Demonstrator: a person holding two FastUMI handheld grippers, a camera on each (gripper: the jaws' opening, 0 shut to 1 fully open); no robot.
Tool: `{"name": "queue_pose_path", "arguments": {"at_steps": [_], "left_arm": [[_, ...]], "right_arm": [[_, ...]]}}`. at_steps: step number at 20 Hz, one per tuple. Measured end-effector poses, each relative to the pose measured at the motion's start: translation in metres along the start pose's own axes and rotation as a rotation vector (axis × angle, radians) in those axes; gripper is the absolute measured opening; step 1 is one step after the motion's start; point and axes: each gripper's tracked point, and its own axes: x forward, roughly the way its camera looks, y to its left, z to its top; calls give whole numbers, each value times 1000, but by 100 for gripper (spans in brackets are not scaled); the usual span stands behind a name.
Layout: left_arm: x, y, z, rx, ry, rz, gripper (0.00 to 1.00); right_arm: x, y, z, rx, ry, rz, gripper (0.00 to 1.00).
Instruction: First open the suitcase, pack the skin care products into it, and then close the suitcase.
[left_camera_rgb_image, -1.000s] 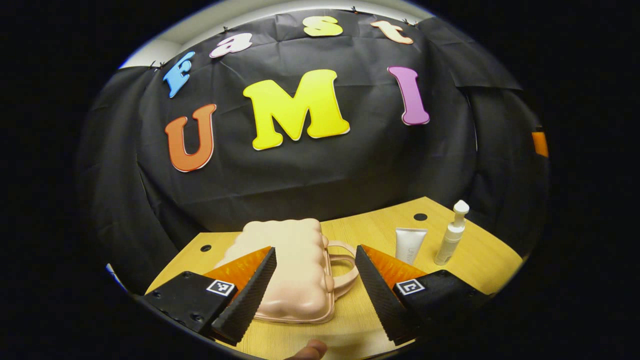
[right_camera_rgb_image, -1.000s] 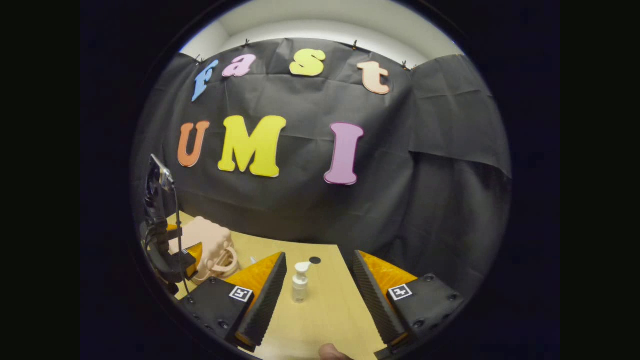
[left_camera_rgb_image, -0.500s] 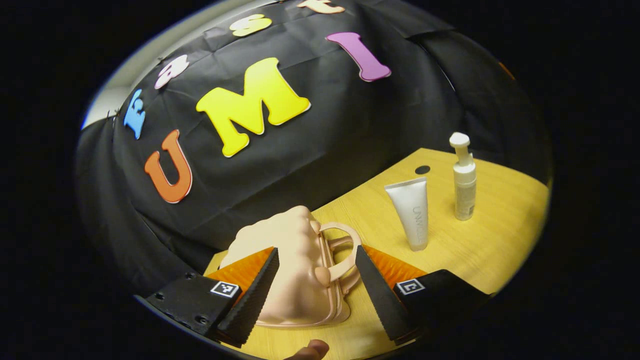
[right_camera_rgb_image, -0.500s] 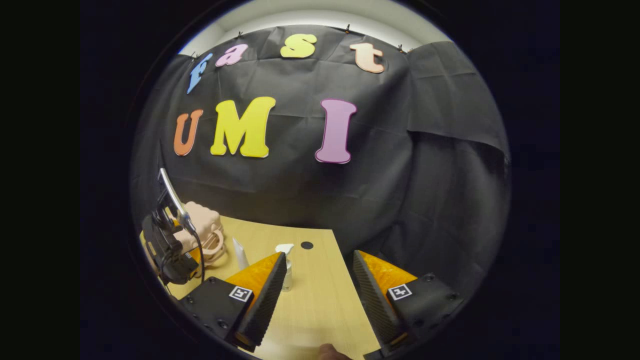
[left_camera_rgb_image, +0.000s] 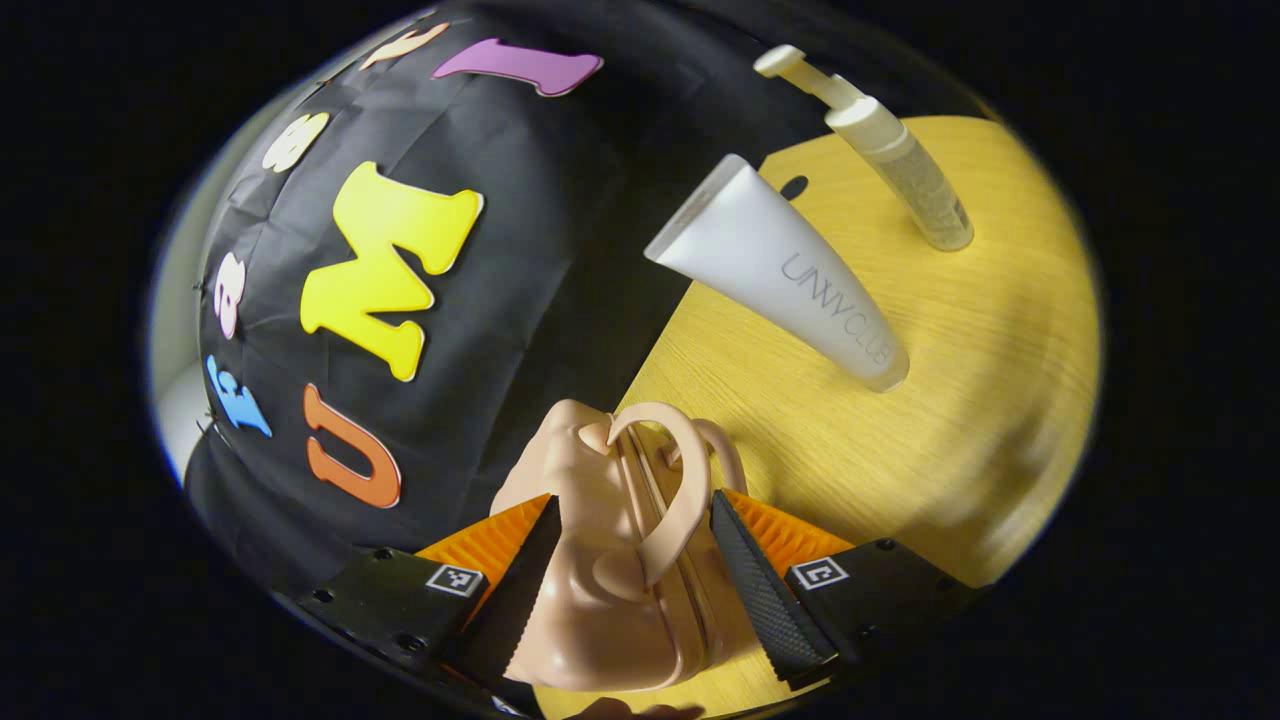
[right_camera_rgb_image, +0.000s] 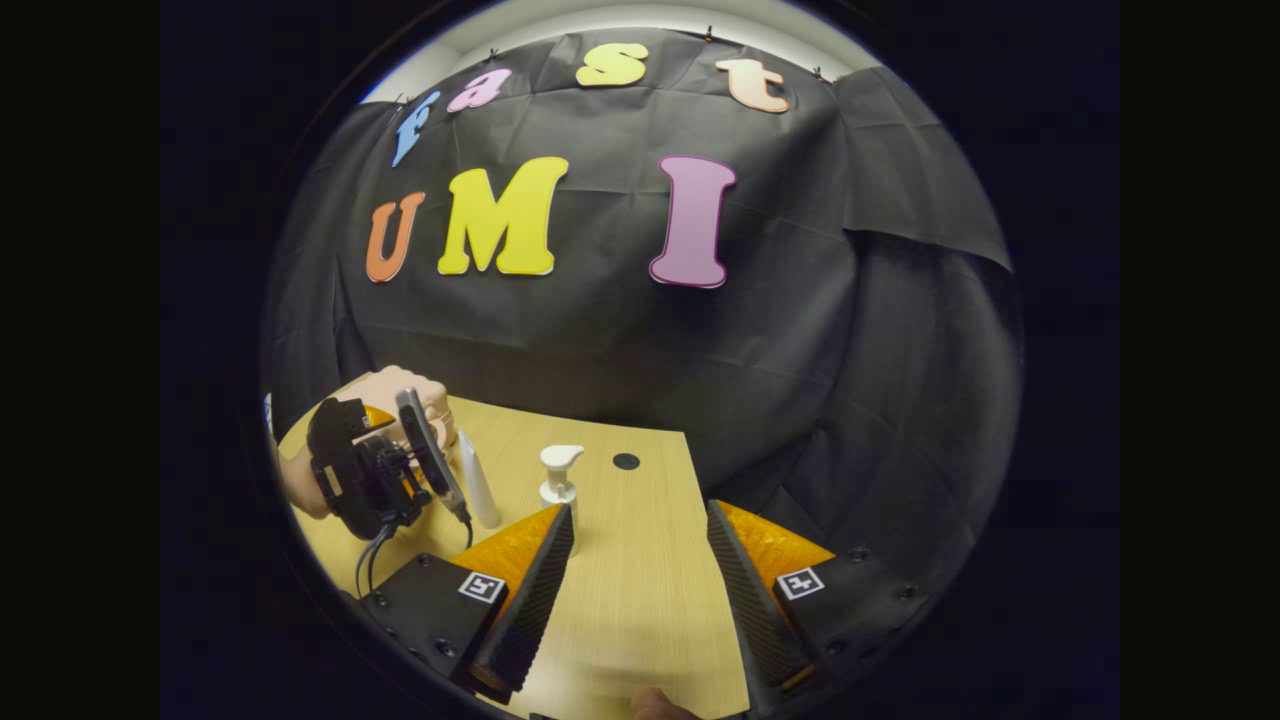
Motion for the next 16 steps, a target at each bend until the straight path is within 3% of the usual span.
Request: {"name": "queue_pose_path", "arguments": {"at_steps": [2, 7, 10, 14, 15, 16], "left_arm": [[8, 2, -2, 90, 0, 23, 82], [15, 6, -13, 207, 36, 55, 73], [17, -1, -8, 274, -18, 26, 56], [19, -10, -10, 290, -26, -47, 30], [16, -12, -6, 298, -42, -59, 15], [14, -11, -8, 299, -35, -66, 14]], "right_arm": [[-5, 4, -1, 4, 3, -2, 80], [-14, 27, 2, -7, 7, -13, 80], [-21, 45, 5, -17, 8, -29, 80], [-39, 61, 14, -48, -14, -63, 80], [-43, 63, 17, -51, -20, -70, 80], [-46, 65, 19, -55, -25, -75, 80]]}}
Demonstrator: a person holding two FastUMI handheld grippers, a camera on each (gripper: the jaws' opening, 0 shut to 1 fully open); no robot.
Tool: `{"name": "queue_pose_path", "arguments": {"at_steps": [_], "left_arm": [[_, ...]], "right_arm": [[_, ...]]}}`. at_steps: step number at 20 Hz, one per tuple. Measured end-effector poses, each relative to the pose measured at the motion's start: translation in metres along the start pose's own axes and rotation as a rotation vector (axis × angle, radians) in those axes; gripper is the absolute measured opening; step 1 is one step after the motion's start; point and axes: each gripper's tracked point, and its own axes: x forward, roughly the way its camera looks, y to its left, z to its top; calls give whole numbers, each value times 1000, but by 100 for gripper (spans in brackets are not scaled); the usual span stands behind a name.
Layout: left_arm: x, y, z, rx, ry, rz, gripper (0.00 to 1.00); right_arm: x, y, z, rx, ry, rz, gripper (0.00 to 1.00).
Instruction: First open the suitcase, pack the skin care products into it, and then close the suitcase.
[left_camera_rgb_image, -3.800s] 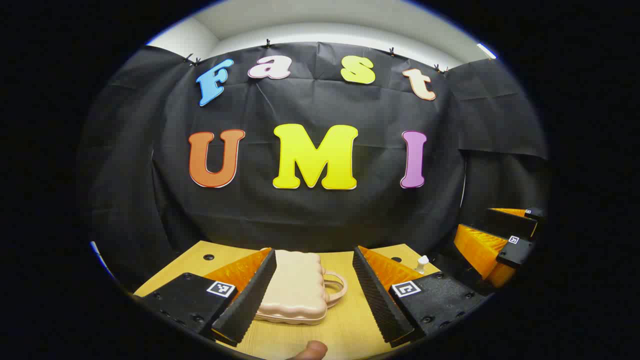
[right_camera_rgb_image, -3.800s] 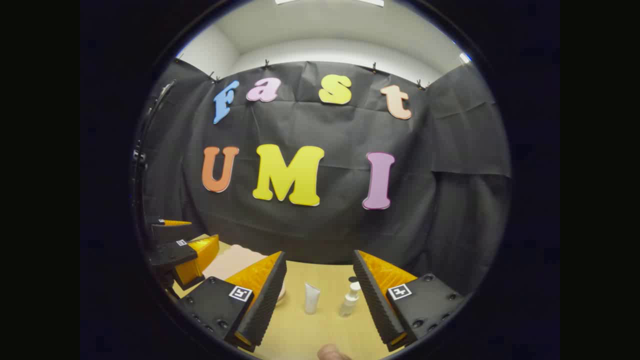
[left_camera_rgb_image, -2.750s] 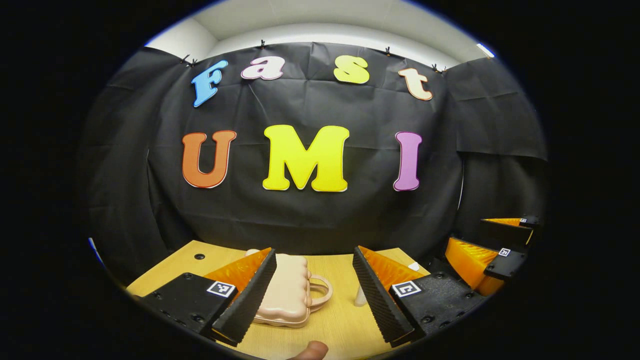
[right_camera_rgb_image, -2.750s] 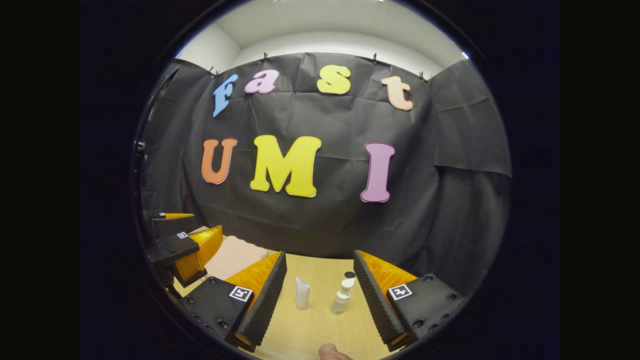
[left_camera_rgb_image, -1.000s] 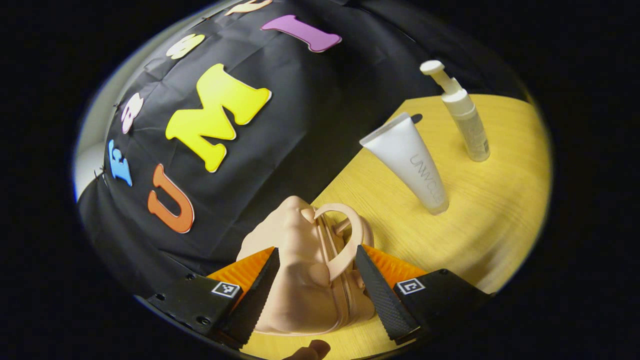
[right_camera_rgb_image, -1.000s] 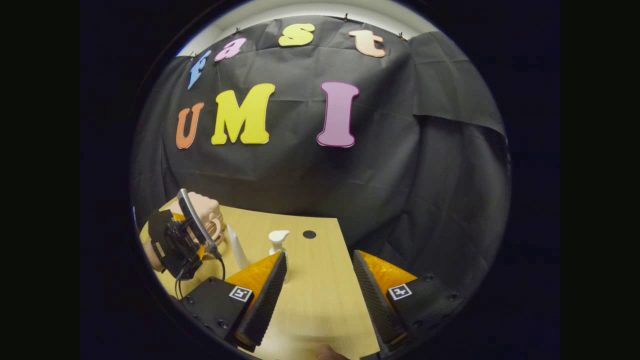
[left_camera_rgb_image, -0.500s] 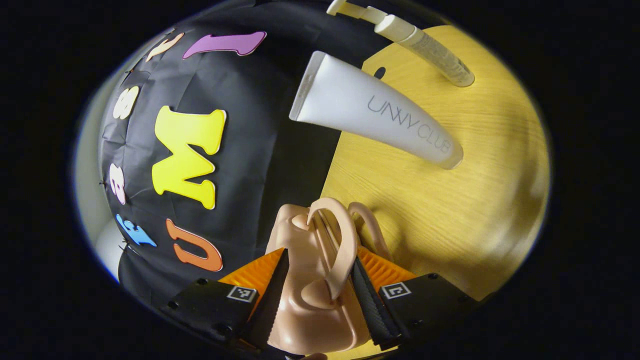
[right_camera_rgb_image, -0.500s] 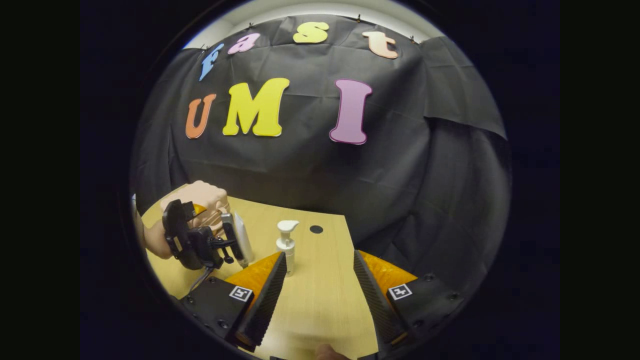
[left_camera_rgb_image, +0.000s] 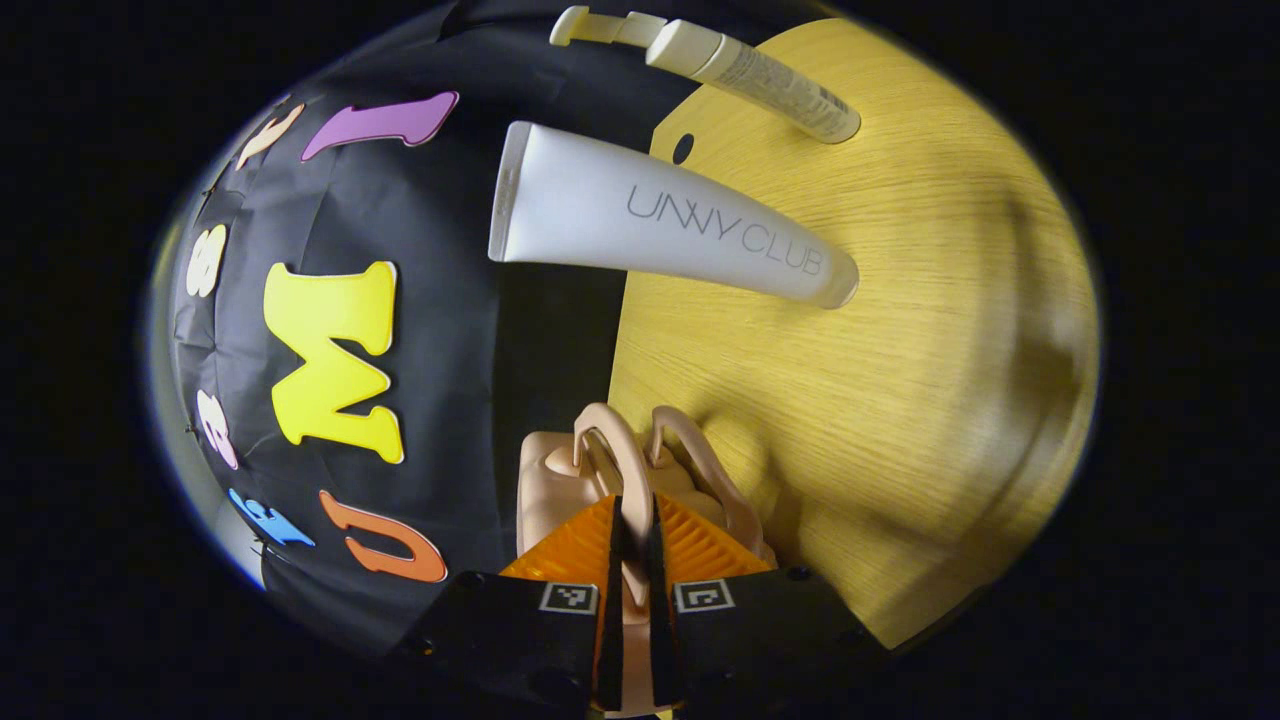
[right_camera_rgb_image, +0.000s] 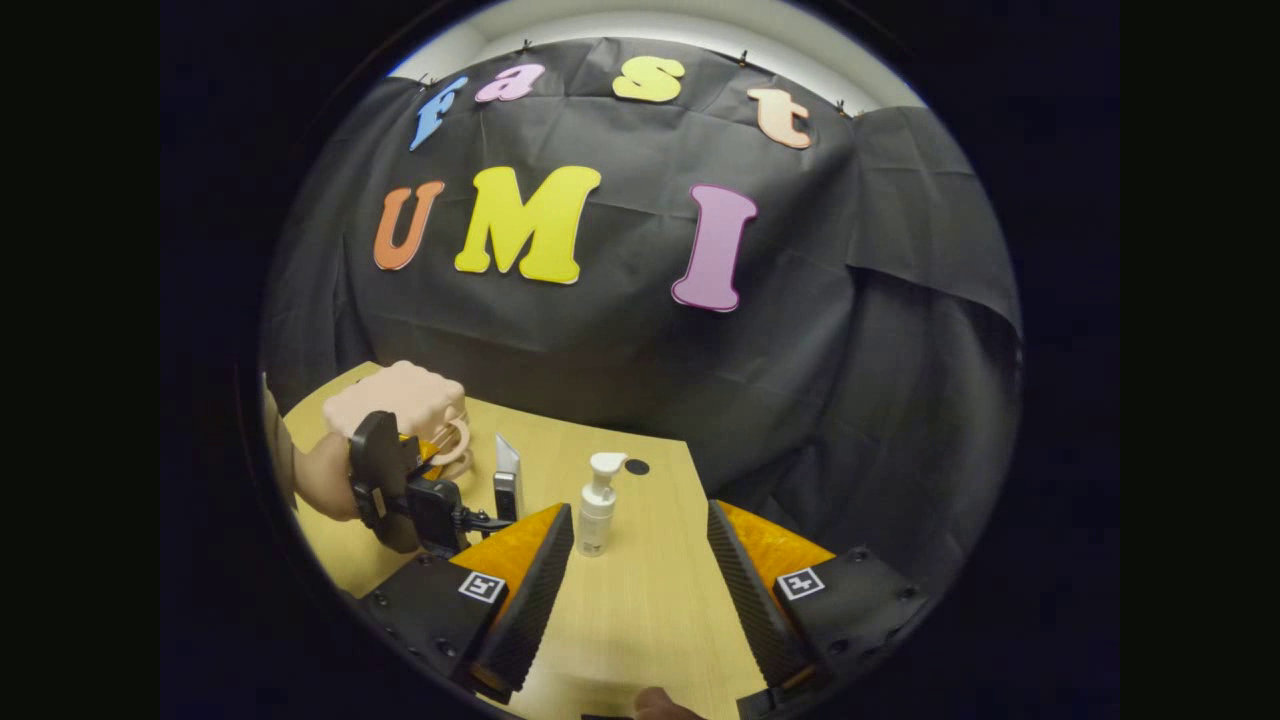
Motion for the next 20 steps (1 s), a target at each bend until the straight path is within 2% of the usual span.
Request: {"name": "queue_pose_path", "arguments": {"at_steps": [4, 6, 11, 14, 15, 17, 20], "left_arm": [[-5, 10, -3, -10, -10, 14, 9], [-10, 16, -8, -29, -10, 13, 4], [-26, 39, -11, -93, -43, 4, 3], [-36, 67, -14, -165, -64, 8, 3], [-39, 81, -20, -210, -57, 11, 0], [-47, 107, -29, -295, -51, 18, 3], [-50, 138, -46, -358, -51, 39, 3]], "right_arm": [[-8, 6, 6, -14, -15, -15, 80], [-10, 8, 12, -16, -22, -25, 80], [-16, 14, 30, -26, -59, -50, 80], [-18, 19, 37, -18, -69, -68, 80], [-18, 24, 40, -17, -72, -68, 80], [-19, 35, 49, -18, -84, -64, 80], [-21, 51, 59, -30, -104, -50, 80]]}}
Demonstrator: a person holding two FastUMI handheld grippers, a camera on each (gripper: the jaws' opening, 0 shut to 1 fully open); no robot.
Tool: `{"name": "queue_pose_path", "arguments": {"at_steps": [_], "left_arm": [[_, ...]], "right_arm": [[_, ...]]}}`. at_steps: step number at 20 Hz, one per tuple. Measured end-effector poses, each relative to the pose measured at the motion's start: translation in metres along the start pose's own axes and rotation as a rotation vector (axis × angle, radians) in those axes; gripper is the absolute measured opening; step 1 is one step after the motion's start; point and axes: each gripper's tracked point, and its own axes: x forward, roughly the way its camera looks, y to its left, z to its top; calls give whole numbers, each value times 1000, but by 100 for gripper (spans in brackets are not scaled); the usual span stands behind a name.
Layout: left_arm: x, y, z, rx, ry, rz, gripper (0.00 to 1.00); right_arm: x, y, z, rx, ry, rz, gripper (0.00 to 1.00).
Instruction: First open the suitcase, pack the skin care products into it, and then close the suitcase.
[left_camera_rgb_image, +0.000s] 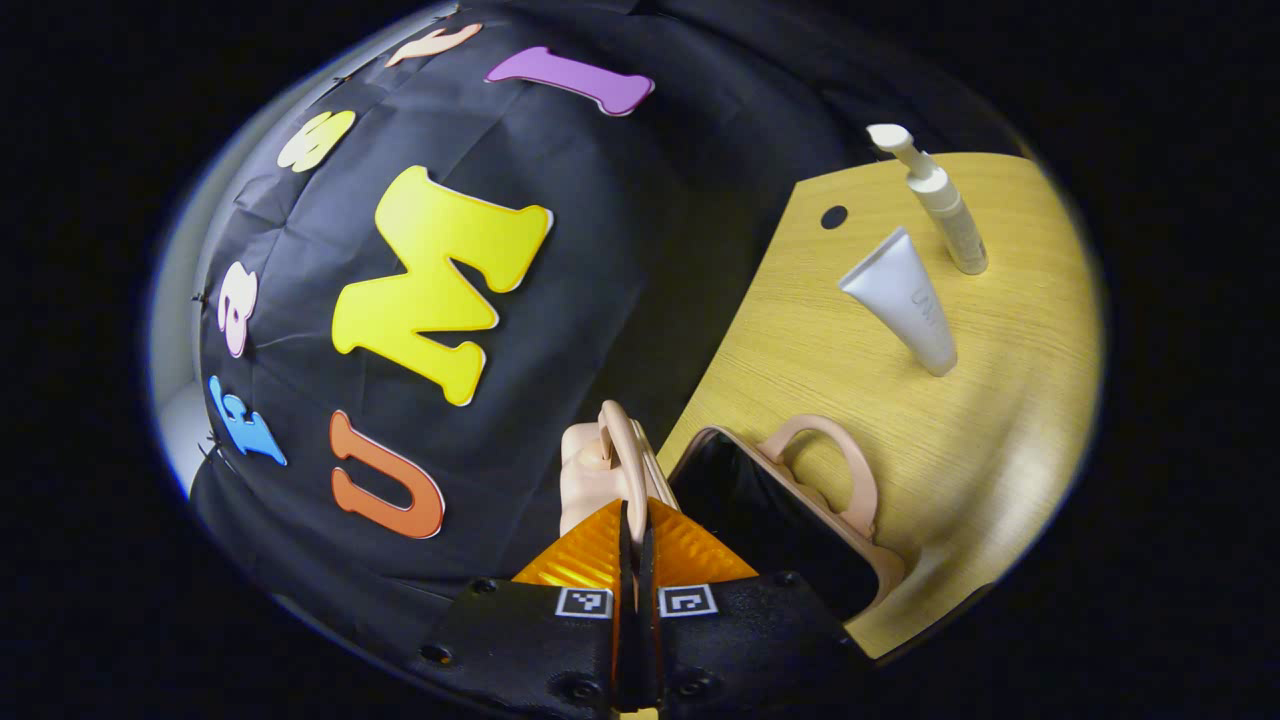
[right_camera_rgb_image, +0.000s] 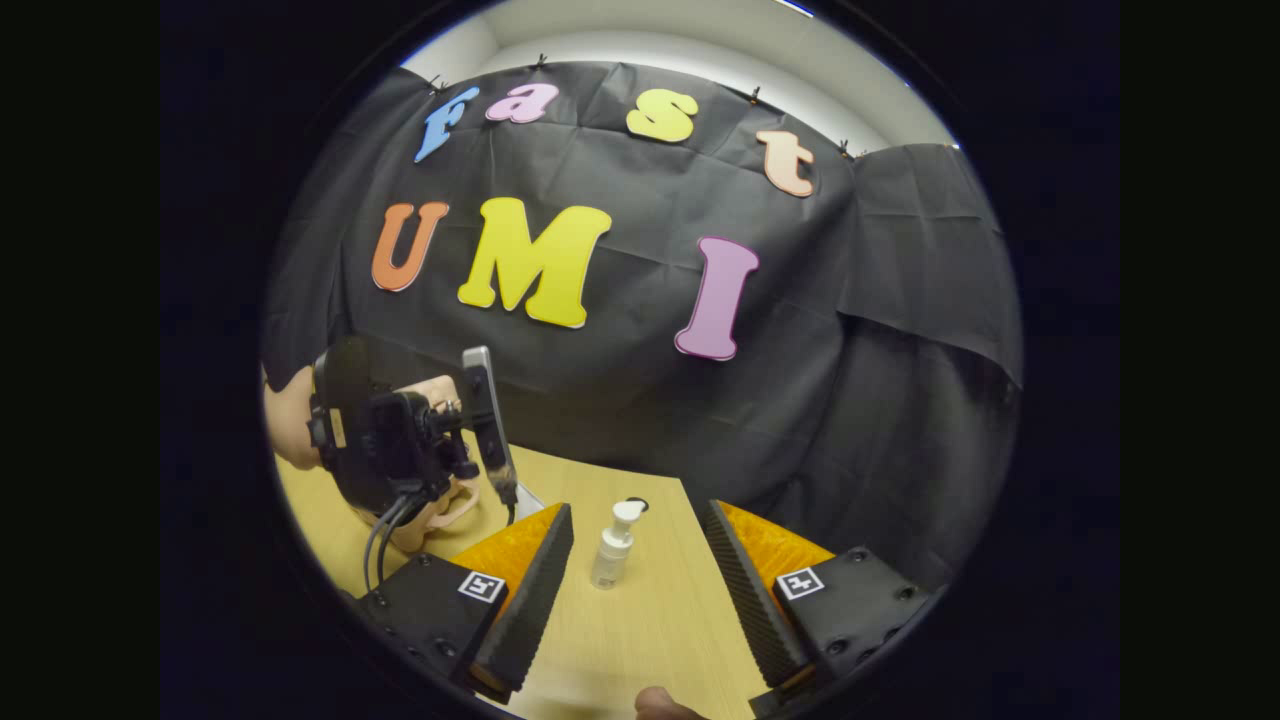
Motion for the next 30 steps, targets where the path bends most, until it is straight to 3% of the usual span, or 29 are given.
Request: {"name": "queue_pose_path", "arguments": {"at_steps": [10, 16, 20, 26, 30], "left_arm": [[-8, 117, -81, -97, -5, 136, 2], [-5, 160, -162, -319, -33, 188, 3], [3, 174, -217, -371, 9, 213, 2], [35, 178, -292, -534, -35, 125, 2], [69, 151, -361, -870, -5, -18, 3]], "right_arm": [[2, 64, 19, -36, -14, 74, 80], [5, 108, 22, -55, 11, 96, 80], [6, 126, 17, -41, 54, 93, 80], [1, 141, 9, -62, 100, 63, 80], [-5, 147, 3, -86, 139, 26, 80]]}}
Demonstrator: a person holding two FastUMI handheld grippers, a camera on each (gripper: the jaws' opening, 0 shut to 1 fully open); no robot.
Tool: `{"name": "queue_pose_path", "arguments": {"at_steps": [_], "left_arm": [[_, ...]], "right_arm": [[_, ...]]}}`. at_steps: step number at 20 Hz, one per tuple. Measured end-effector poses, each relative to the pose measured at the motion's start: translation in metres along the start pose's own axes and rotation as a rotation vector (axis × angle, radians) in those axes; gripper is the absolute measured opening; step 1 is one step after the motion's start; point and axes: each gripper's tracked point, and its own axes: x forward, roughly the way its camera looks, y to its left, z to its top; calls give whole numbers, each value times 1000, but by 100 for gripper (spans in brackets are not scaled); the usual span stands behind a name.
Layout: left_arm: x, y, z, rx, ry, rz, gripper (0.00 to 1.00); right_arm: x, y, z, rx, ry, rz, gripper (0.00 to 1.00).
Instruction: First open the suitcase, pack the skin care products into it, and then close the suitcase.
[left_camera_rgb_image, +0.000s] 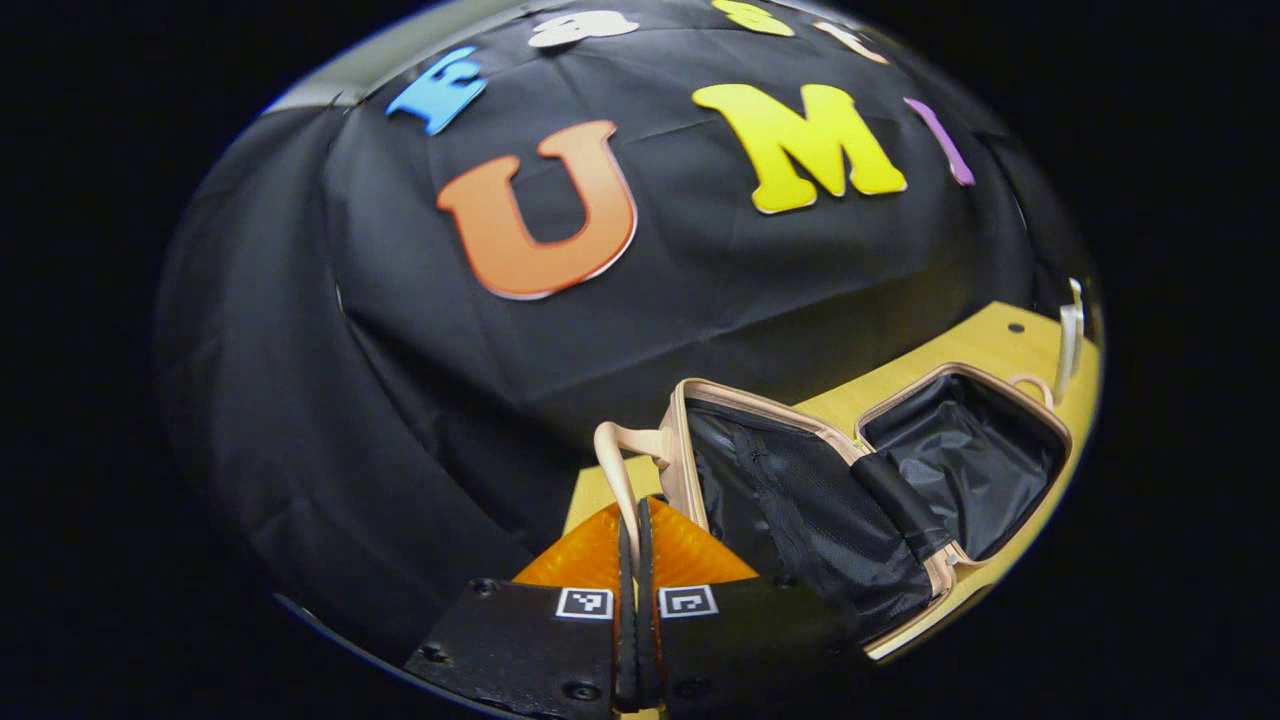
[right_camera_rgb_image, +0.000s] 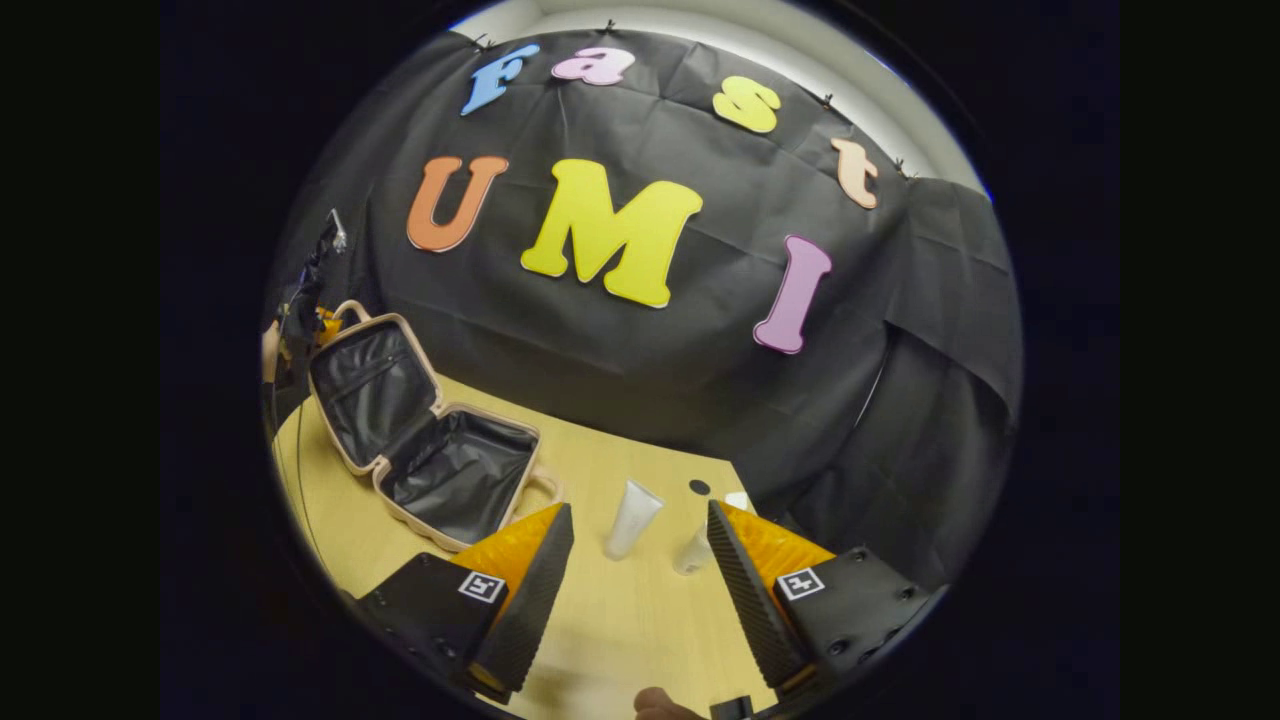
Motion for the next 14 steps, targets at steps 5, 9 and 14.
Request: {"name": "queue_pose_path", "arguments": {"at_steps": [5, 9, 14], "left_arm": [[25, 3, -83, -378, 131, -52, 3], [35, -1, -119, -697, 208, -92, 3], [36, 2, -131, -1031, 216, -124, 3]], "right_arm": [[-3, 14, -4, 4, 45, -8, 80], [-5, 18, -7, -26, 68, -17, 80], [-4, 17, -13, -49, 92, -24, 80]]}}
